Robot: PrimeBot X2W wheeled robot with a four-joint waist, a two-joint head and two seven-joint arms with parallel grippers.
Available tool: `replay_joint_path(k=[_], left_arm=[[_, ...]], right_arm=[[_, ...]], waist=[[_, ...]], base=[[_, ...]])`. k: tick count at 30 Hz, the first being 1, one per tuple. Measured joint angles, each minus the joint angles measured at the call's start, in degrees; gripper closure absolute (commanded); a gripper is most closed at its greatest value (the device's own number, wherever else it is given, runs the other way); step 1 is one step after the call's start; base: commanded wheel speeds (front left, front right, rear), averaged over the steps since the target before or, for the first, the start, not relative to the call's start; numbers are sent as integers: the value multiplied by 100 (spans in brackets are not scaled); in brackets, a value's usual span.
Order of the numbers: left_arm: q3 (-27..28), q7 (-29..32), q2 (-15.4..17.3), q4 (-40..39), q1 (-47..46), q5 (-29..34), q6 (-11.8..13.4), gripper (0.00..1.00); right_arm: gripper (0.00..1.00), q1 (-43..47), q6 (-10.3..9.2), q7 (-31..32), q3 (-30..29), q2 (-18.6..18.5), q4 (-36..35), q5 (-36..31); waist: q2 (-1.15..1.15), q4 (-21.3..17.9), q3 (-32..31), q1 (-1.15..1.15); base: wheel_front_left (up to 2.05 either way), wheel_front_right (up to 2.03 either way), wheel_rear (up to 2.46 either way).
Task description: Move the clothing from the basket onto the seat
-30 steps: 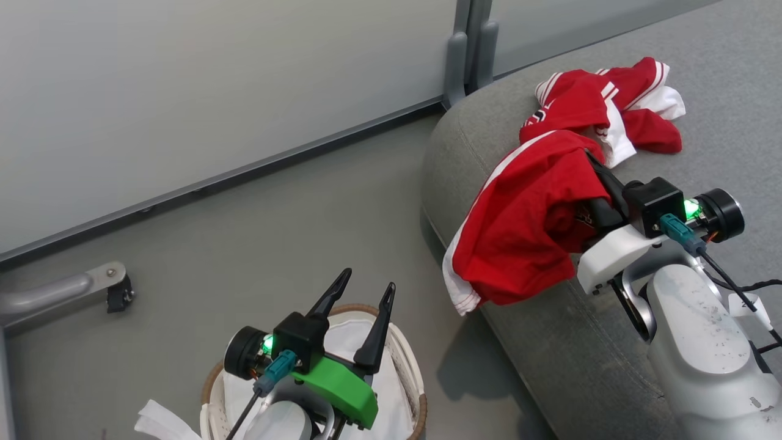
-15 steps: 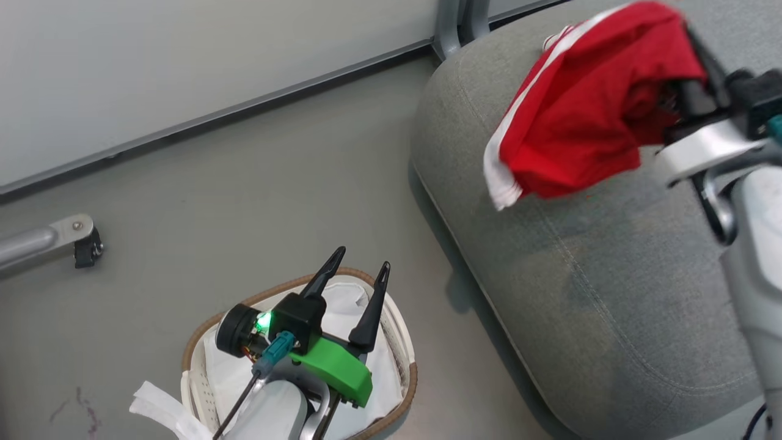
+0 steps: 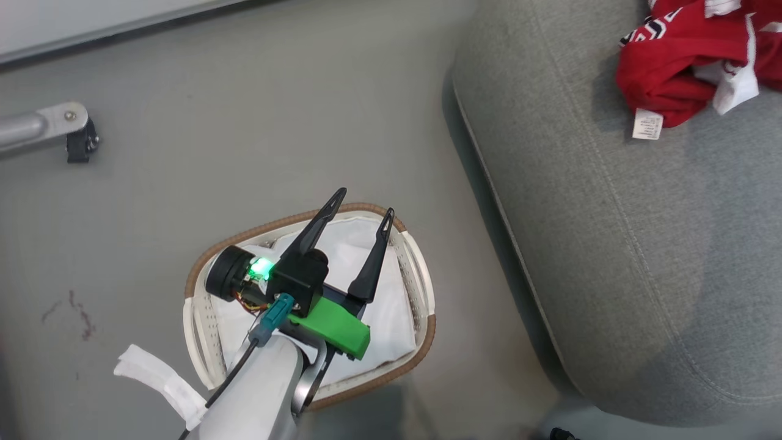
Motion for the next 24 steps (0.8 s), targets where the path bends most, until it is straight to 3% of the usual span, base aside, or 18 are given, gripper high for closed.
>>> replay_joint_path(k=[8,14,15,16,17,18,24], left_arm=[[-60,0,53,-55,-153,93,0,0],[-33,0,102,-10,-151,94,-1,0],[-34,0,108,-1,-149,94,-1,0],[-32,0,109,2,-149,94,-1,0],[-35,0,110,5,-149,94,-1,0],[-33,0,111,9,-149,94,-1,0],[-5,0,114,15,-133,19,-5,0]], right_arm=[[100,634,0,1,-637,357,665,-257],[100,1085,0,0,-928,787,714,-390],[85,1134,0,0,-960,845,686,-398],[54,1176,0,0,-985,877,647,-421],[14,1209,0,0,-1004,897,615,-437],[0,1261,0,0,-1018,931,572,-437],[0,1671,0,0,-1002,1176,268,-365]], waist=[[0,276,647,0],[0,367,850,0],[0,355,851,0],[0,338,845,0],[0,321,836,0],[0,300,819,0],[0,210,657,0]], base=[[0,0,0],[0,0,0],[0,0,0],[0,0,0],[0,0,0],[0,0,0],[0,0,0]])
